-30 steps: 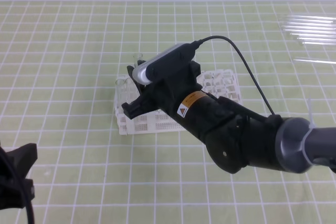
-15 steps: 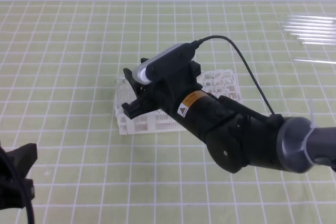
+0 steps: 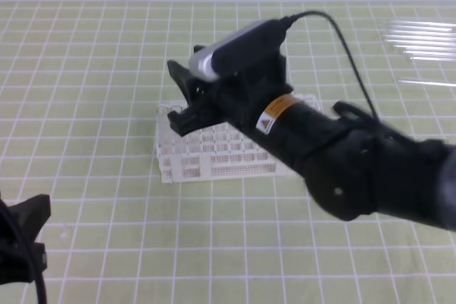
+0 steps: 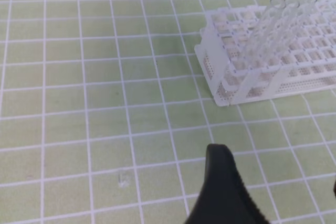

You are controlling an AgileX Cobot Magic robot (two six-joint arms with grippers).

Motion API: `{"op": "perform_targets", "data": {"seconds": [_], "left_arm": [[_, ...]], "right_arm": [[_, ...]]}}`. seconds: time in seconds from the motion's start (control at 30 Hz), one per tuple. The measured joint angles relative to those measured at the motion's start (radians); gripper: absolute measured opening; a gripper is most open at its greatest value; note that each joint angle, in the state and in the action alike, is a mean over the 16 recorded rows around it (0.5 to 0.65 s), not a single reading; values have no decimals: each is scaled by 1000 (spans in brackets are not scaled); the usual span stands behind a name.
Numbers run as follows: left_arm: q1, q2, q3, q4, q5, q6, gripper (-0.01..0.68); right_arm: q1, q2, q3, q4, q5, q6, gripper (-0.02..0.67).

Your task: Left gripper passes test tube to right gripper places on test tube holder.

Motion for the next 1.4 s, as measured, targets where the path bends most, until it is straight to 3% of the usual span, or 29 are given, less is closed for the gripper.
{"op": "perform_targets", "data": {"seconds": [0.3, 0.53, 0.7, 0.87, 1.2, 1.4], "left_arm": [[0, 0, 0, -1, 1, 0, 393], [0, 0, 0, -2, 1, 0, 393], [0, -1, 0, -2, 1, 0, 393], [0, -1, 0, -3, 2, 0, 393], [0, -2, 0, -2, 2, 0, 392], [0, -2, 0, -1, 2, 0, 392]], "right_arm": [[-55, -271, 1, -16, 316, -8, 151], [-151, -502, 3, -42, 647, -20, 24], [-241, -603, 35, -57, 782, -27, -10], [-343, -650, 123, -62, 735, -29, -14], [-501, -780, 441, -76, 317, -31, -15], [-597, -979, 616, -82, 321, -33, -15]]}}
